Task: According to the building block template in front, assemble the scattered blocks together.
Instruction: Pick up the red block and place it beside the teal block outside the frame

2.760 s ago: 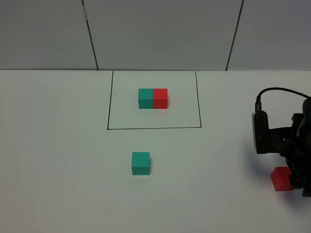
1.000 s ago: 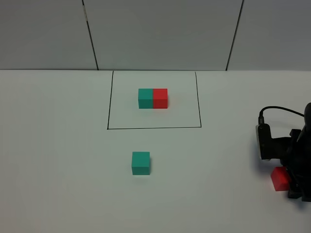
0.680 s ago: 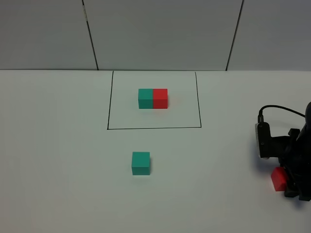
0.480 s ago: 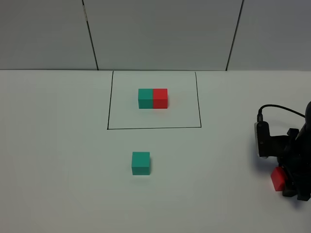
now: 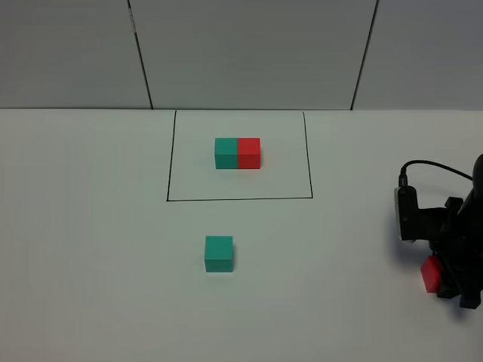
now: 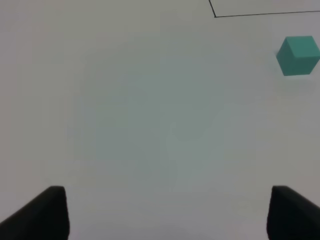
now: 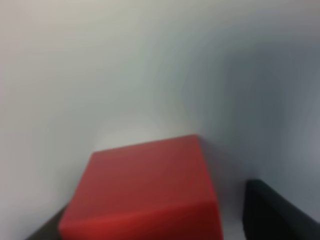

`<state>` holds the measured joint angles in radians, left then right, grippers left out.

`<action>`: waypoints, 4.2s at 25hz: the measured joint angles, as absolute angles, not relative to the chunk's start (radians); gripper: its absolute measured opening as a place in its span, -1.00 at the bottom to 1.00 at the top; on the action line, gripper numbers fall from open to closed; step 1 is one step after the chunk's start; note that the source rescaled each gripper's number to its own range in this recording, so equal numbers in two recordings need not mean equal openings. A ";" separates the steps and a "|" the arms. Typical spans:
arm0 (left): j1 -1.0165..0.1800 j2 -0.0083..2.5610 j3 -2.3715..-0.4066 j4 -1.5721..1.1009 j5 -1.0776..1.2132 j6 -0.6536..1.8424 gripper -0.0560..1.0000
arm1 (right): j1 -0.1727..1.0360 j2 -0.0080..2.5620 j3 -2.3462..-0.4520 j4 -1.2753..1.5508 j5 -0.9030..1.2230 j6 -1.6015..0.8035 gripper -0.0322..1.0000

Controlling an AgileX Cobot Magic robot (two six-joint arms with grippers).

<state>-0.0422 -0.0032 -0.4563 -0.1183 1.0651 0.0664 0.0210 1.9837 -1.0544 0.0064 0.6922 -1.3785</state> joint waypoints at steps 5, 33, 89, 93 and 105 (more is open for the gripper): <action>-0.042 -0.003 -0.456 -0.118 1.065 0.066 0.62 | 0.030 1.984 -1.056 0.000 0.695 -1.381 -0.93; -0.042 -0.003 -0.456 -0.118 1.065 0.065 0.62 | 0.442 2.037 -1.432 -0.022 1.002 -0.923 -0.93; -0.042 -0.003 -0.456 -0.118 1.065 0.066 0.62 | 0.629 2.368 -1.830 0.063 1.050 -0.882 -0.94; -0.042 -0.003 -0.456 -0.118 1.065 0.066 0.62 | 0.629 2.368 -1.830 0.074 1.052 -0.882 -0.94; -0.042 -0.003 -0.456 -0.118 1.065 0.066 0.62 | 0.630 2.368 -1.830 0.086 1.045 -0.881 -0.94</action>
<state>-0.0422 -0.0032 -0.4563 -0.1183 1.0651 0.0664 0.6305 2.3678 -1.8300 0.0855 1.0450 -0.8811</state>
